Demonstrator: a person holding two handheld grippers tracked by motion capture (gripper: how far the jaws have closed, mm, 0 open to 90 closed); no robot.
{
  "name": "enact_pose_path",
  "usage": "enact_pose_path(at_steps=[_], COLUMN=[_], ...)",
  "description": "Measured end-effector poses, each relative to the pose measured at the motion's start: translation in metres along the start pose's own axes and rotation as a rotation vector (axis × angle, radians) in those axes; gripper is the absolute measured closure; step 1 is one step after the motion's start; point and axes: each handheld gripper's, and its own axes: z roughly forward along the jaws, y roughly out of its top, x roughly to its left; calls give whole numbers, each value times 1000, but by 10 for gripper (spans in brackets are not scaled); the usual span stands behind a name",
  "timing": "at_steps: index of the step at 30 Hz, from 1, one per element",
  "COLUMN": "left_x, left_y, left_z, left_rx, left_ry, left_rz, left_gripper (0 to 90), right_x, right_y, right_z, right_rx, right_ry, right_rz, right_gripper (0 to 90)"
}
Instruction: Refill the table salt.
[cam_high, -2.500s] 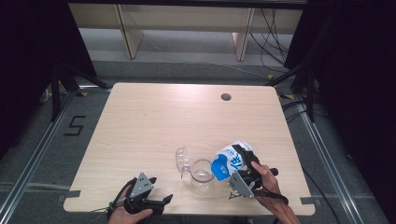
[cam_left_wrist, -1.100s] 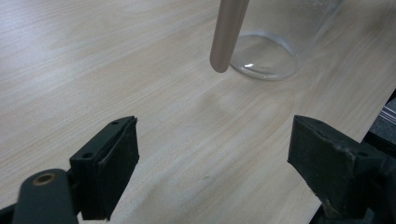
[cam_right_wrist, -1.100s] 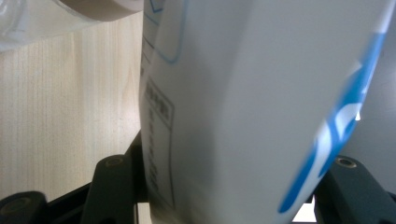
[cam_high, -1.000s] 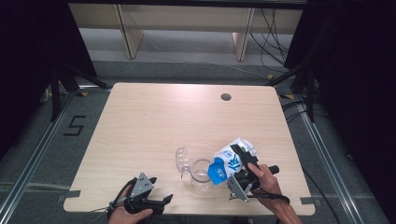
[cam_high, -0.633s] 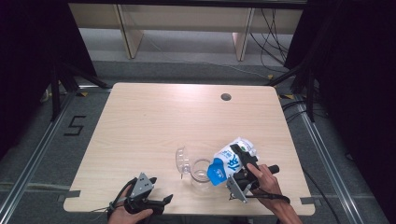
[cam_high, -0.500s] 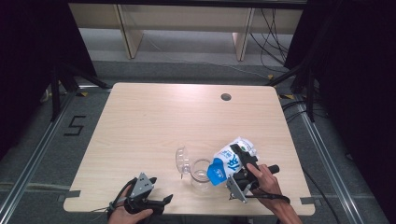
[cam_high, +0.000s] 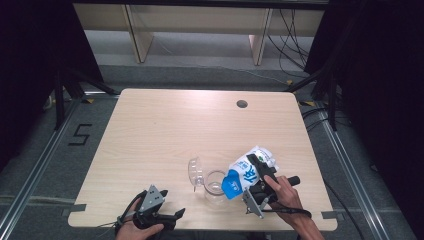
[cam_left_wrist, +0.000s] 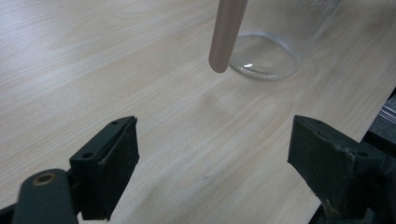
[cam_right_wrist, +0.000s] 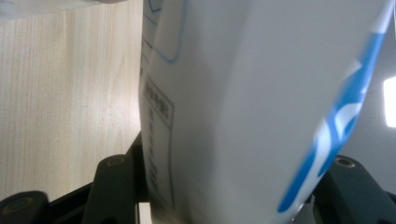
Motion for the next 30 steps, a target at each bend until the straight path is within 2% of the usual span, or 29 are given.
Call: enact_pose_path(at_steps=[3, 4, 5, 9, 10, 11, 13, 15, 16, 18, 23, 25, 26, 29, 30], left_x=[0, 0, 0, 0, 0, 0, 1, 1, 1, 2, 1, 0, 1, 1, 1], left_y=[0, 0, 0, 0, 0, 0, 0, 0, 0, 0, 0, 0, 0, 0, 0], left_z=[0, 0, 0, 0, 0, 0, 0, -1, -1, 0, 0, 0, 0, -1, -1], left_rx=[2, -2, -2, 0, -1, -2, 7, 17, 16, 14, 11, -2, 15, 15, 15], left_ry=[-2, -2, 3, 6, 5, -1, 2, 16, 16, 12, 10, 6, 15, 16, 16], left_rz=[2, -3, -4, -2, -1, -3, 6, 15, 14, 13, 10, -5, 12, 14, 14], left_gripper=[157, 158, 157, 158, 158, 157, 158, 158, 157, 158, 158, 158, 157, 157, 157], right_x=[-1, 2, 3, 3, 1, 3, 1, 3, 2, 2, 4, 3, 4, 4, 5], right_y=[0, 0, -1, -1, 0, -1, 0, 0, -1, -1, -1, -1, -1, -1, 0], right_z=[0, 1, 1, 2, 1, 1, 1, 1, 1, 2, 2, 2, 2, 2, 1], right_rx=[2, 1, -7, -6, 3, 1, 3, 8, 4, 1, 17, 13, 14, 17, 38], right_ry=[-9, -6, -2, -6, -4, -6, -6, -9, -8, -14, -5, -19, -19, -12, -8], right_rz=[-25, 8, 16, 23, -6, 18, -20, 14, -9, -18, 2, -18, -16, -16, -6], right_gripper=[453, 453, 453, 455, 454, 455, 455, 455, 455, 457, 457, 458, 458, 459, 460])
